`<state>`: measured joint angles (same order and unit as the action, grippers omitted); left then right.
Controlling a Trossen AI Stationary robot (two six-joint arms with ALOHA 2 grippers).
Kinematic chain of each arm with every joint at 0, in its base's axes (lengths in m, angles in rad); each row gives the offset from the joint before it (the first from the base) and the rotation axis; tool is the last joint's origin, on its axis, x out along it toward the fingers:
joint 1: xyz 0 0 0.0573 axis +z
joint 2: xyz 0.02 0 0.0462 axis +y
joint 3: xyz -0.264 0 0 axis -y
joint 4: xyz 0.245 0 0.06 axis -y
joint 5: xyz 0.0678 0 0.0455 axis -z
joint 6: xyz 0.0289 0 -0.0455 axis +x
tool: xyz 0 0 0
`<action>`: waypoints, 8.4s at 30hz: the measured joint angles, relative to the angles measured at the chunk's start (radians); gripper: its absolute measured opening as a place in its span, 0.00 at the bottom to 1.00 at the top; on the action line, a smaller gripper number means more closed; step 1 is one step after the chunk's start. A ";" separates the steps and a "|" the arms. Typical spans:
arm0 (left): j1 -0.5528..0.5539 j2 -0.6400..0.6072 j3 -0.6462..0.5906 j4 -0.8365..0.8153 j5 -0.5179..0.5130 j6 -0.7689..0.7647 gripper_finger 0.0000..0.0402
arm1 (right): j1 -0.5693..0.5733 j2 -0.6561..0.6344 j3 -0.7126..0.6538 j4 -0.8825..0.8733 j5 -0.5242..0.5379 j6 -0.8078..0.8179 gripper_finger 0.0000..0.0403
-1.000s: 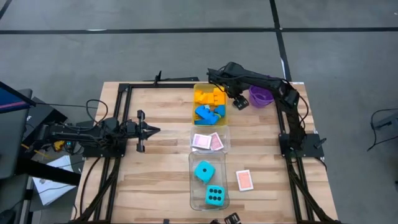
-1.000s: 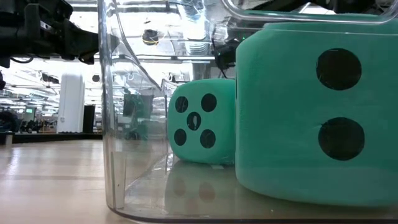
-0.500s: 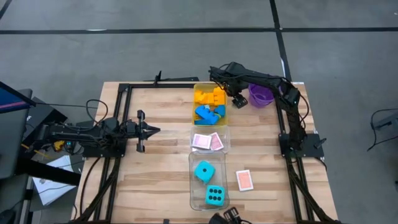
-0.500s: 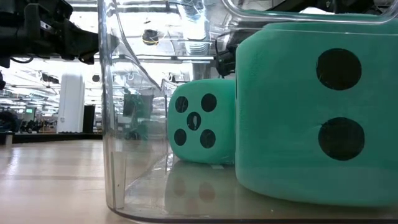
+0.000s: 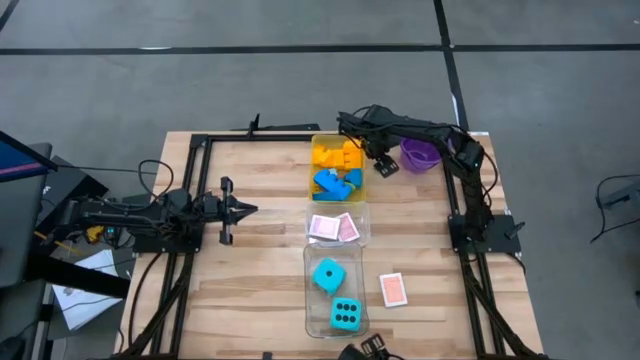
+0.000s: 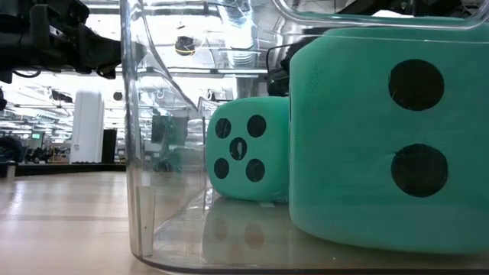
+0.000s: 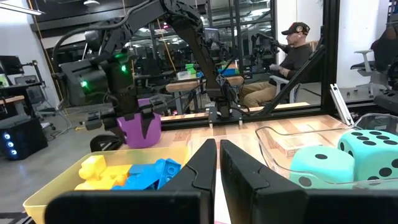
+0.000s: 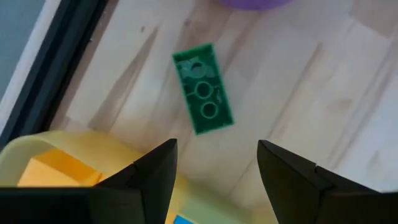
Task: Pick & Place Toys
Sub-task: Put the green game piece into the yellow bin, then put the orange deck of cards into the top transparent bin
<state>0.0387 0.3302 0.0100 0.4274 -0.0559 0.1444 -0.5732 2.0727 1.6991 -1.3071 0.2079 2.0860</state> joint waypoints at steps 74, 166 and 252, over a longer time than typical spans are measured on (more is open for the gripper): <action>0.000 0.000 0.000 0.000 0.000 0.000 0.04 | -0.037 -0.040 -0.181 0.211 0.002 -0.083 0.86; 0.000 0.000 0.000 0.000 0.000 0.000 0.04 | 0.293 -0.279 -0.318 0.660 0.226 0.140 0.35; 0.000 0.000 0.000 0.025 -0.003 0.000 0.04 | 1.026 -0.400 0.147 -0.221 0.410 -0.936 0.20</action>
<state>0.0386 0.3302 0.0100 0.4527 -0.0593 0.1446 0.4525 1.6730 1.8465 -1.5281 0.6183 1.1496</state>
